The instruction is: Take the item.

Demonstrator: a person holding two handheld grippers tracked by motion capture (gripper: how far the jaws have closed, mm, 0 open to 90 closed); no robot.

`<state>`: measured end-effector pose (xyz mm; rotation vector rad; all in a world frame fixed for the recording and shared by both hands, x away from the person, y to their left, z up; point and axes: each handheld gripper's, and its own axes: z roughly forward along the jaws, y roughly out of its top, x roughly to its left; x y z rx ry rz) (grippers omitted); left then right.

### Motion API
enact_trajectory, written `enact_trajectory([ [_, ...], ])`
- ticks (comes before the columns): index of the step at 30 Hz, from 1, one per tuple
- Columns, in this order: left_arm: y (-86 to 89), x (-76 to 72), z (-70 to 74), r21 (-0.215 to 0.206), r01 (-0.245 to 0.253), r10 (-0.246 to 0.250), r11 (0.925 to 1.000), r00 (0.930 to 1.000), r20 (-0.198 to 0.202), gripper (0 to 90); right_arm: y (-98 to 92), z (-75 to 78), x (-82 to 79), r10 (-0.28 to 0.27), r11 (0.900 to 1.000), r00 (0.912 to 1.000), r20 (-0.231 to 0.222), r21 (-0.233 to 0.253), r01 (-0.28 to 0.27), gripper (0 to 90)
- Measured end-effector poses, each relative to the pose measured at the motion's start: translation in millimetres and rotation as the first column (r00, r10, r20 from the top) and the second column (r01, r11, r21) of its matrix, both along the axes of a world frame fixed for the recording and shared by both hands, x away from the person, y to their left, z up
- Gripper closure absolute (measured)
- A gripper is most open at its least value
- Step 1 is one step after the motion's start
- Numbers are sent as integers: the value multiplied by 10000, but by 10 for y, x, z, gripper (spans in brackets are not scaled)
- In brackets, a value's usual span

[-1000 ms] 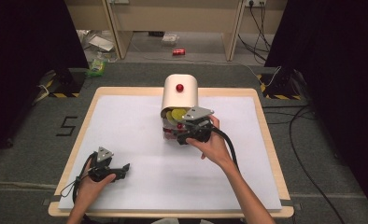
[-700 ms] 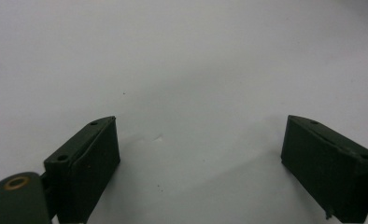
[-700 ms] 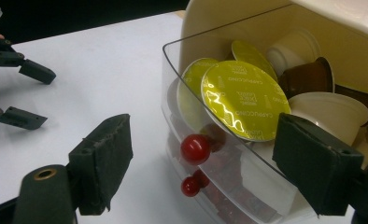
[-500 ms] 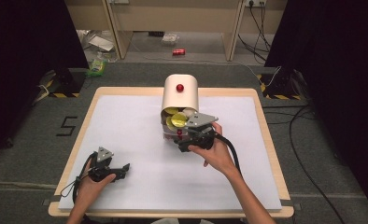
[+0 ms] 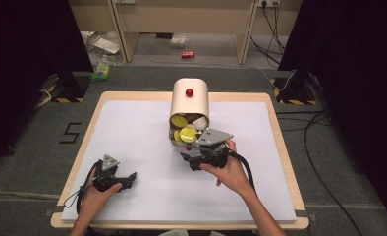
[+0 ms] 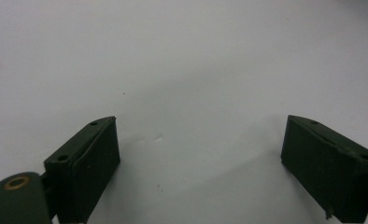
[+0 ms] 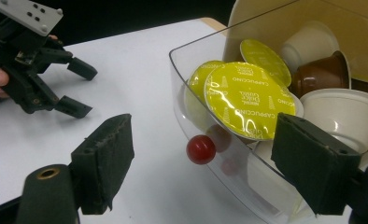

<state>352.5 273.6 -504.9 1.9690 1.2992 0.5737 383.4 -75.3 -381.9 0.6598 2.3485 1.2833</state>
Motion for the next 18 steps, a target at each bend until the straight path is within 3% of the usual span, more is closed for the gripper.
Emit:
enact_trajectory([
  [18,0,-1,0,-4,-1,1,10000,10000,4,109,-20,-72,-231,310,9988,9991,-295,-377,-322,223],
])
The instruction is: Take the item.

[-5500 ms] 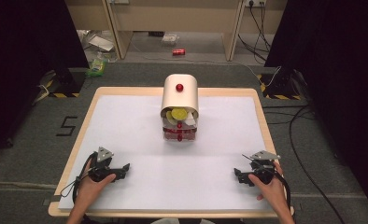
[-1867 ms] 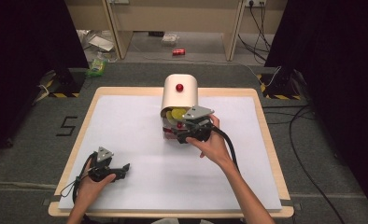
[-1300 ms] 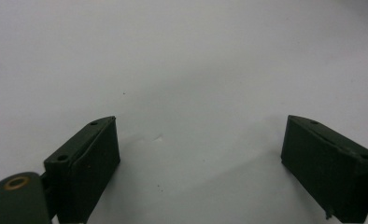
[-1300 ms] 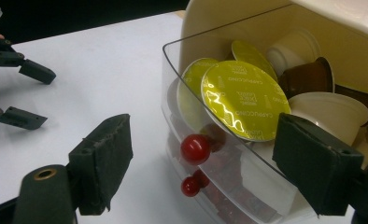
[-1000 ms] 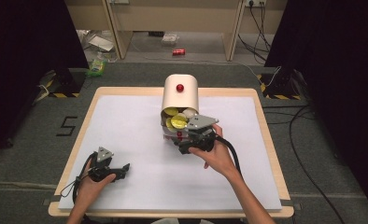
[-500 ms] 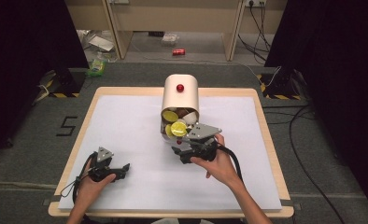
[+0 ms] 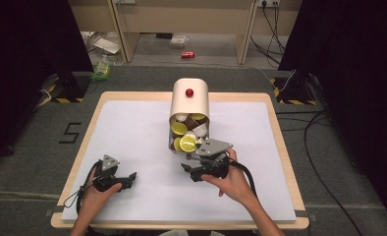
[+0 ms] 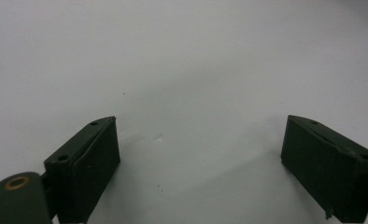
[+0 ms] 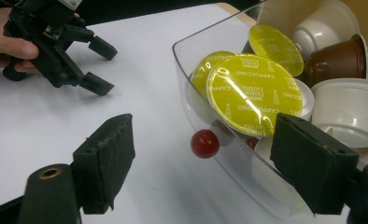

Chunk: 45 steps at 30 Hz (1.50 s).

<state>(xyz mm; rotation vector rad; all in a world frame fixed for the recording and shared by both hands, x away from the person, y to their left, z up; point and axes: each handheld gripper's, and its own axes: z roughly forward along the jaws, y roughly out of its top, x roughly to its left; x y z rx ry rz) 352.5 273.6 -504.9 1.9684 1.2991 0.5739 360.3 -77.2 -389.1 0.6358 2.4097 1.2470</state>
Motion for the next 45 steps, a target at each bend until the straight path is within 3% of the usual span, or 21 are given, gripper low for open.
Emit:
enact_trajectory([
  [18,0,0,0,0,1,-1,10000,10000,-2,109,7,-36,-78,69,9996,9999,-145,-290,-74,242],
  [21,0,0,0,-1,1,-1,10000,10000,-1,109,0,-24,-74,-22,9999,9995,-307,-120,18,252],
  [33,0,0,0,-2,0,0,10000,10000,-1,109,-35,83,-56,-224,9992,9997,-135,333,228,256],
  [45,0,0,0,1,2,-2,10000,10000,1,110,17,172,76,-774,9943,9969,-145,728,782,291],
])
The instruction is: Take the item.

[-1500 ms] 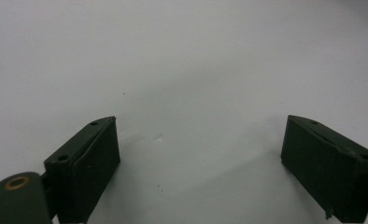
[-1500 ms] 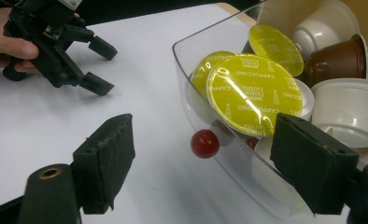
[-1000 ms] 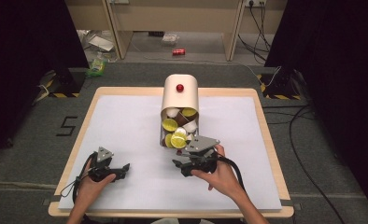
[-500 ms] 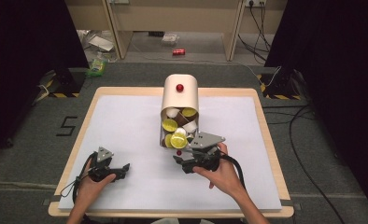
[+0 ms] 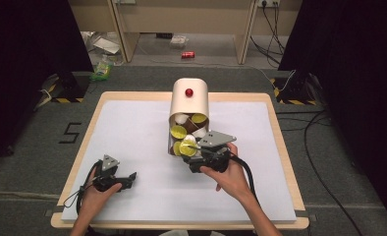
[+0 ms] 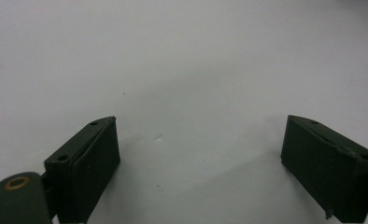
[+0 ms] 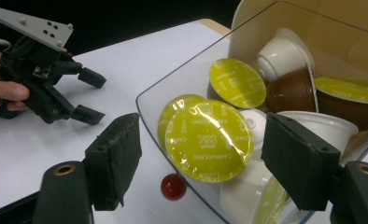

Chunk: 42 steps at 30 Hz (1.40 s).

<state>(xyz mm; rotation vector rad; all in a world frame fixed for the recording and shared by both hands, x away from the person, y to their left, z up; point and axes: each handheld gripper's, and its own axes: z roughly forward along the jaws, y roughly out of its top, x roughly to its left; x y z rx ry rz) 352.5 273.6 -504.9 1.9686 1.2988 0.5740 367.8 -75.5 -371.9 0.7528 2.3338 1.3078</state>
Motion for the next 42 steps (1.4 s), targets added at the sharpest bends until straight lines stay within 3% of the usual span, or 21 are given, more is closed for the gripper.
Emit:
enact_trajectory([
  [12,0,0,0,-3,-1,1,10000,10000,-2,109,86,-18,104,-346,9994,9994,62,7,346,304],
  [24,0,0,0,-2,0,0,10000,10000,-2,109,172,-107,176,-477,9982,9989,-33,-359,475,307],
  [35,1,1,0,-2,0,0,10000,10000,-7,109,158,-139,205,-547,9984,9974,-474,-130,542,321],
  [42,1,1,0,-7,1,-1,10000,10000,-9,109,176,-180,215,-478,9988,9973,-550,-151,470,380],
])
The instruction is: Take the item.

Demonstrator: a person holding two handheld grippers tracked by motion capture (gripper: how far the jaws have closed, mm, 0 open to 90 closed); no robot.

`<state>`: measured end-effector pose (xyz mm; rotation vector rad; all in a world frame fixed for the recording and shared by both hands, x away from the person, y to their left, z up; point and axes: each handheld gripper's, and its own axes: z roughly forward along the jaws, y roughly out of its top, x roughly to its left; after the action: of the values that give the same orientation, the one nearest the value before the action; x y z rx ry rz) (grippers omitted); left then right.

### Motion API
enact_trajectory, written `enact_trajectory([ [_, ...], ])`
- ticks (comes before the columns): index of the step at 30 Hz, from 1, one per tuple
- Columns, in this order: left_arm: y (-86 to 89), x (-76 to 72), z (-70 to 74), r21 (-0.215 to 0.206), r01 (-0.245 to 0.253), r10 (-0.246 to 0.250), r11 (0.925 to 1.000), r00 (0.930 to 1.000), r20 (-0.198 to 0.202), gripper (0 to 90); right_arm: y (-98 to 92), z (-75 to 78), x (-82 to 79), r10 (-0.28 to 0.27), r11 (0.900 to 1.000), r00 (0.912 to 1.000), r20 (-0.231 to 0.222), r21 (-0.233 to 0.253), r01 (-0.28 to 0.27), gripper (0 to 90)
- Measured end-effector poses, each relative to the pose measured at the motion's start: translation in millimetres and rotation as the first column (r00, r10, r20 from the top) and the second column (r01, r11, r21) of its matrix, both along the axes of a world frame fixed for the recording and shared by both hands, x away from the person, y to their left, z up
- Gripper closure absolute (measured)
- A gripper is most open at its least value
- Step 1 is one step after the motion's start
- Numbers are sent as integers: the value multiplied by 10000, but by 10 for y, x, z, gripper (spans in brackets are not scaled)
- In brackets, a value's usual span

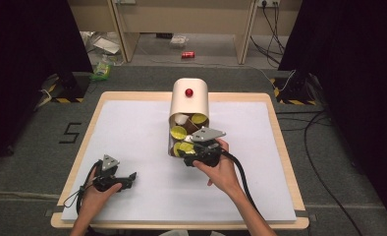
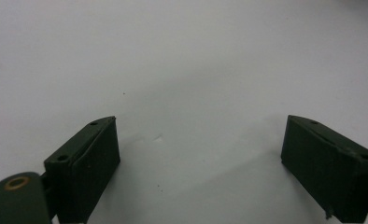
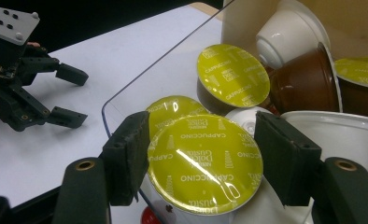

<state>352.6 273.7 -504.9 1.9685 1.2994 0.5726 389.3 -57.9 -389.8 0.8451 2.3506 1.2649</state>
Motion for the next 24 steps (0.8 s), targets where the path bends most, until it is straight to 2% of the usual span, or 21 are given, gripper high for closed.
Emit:
enact_trajectory([
  [4,0,0,0,-4,0,0,10000,10000,0,109,-15,16,-9,22,9999,9999,-115,115,-20,382],
  [13,0,0,0,0,0,0,10000,10000,3,109,-52,114,-46,61,9985,9999,120,547,-67,383],
  [24,-1,-1,0,2,-1,1,10000,10000,8,110,-261,285,-115,-131,9964,9990,430,842,94,383],
])
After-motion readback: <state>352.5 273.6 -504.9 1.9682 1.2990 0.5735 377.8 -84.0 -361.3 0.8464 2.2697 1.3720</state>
